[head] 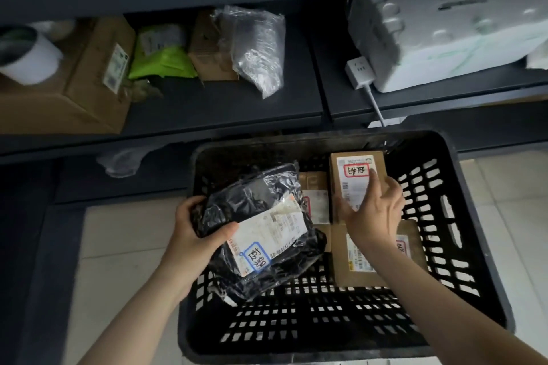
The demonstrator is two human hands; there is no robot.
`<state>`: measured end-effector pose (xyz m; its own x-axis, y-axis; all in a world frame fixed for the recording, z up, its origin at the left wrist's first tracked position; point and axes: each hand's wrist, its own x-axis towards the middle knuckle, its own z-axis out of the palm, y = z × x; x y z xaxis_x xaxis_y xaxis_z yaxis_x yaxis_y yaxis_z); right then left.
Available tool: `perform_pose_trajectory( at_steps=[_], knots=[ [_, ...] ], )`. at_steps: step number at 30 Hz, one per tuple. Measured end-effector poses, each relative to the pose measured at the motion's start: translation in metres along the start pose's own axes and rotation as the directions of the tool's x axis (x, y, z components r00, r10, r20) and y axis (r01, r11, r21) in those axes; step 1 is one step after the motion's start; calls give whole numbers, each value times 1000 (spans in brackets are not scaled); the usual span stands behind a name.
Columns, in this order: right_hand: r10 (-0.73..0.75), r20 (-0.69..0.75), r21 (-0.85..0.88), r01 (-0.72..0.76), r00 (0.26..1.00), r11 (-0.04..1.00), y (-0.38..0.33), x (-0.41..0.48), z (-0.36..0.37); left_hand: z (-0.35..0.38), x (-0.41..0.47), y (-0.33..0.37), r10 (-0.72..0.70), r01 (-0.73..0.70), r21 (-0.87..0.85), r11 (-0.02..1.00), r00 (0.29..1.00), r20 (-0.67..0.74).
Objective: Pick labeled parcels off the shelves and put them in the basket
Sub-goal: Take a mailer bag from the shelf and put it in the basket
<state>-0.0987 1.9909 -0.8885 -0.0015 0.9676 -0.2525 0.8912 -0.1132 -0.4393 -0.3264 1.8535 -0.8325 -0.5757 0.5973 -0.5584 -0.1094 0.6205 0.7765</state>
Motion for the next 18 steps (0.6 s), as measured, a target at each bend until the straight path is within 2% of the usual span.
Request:
perform_pose_trajectory(
  at_steps=[1,2,3,4,5,7,12,15,18],
  knots=[
    [-111,38,143,104,993,984,-5,-8,-3,-1,-1,2,9,-10,36,999,1000,24],
    [-204,140,308,154,969,939,-11,-17,-6,-3,0,3,8,-14,81,997,998,64],
    [-280,280,455,130,918,881,-16,-26,-9,-5,0,5,2,-19,139,990,993,120],
    [-341,390,528,96,855,844,-19,-33,-9,-7,0,5,-12,-27,214,976,983,182],
    [-373,452,524,97,810,846,-18,-38,-6,-8,0,6,-31,-44,294,955,969,246],
    [-353,506,443,114,787,889,-10,-44,6,-9,1,5,-79,-74,430,900,942,326],
    [-215,574,230,97,790,968,-11,-64,35,-3,4,-15,-136,-105,650,752,941,310],
    [-187,584,144,125,790,982,-15,-67,45,10,4,-28,-48,-173,784,596,967,250],
    [-206,600,111,174,773,978,-22,-68,53,18,2,-33,118,-272,880,390,962,245]
  ],
)
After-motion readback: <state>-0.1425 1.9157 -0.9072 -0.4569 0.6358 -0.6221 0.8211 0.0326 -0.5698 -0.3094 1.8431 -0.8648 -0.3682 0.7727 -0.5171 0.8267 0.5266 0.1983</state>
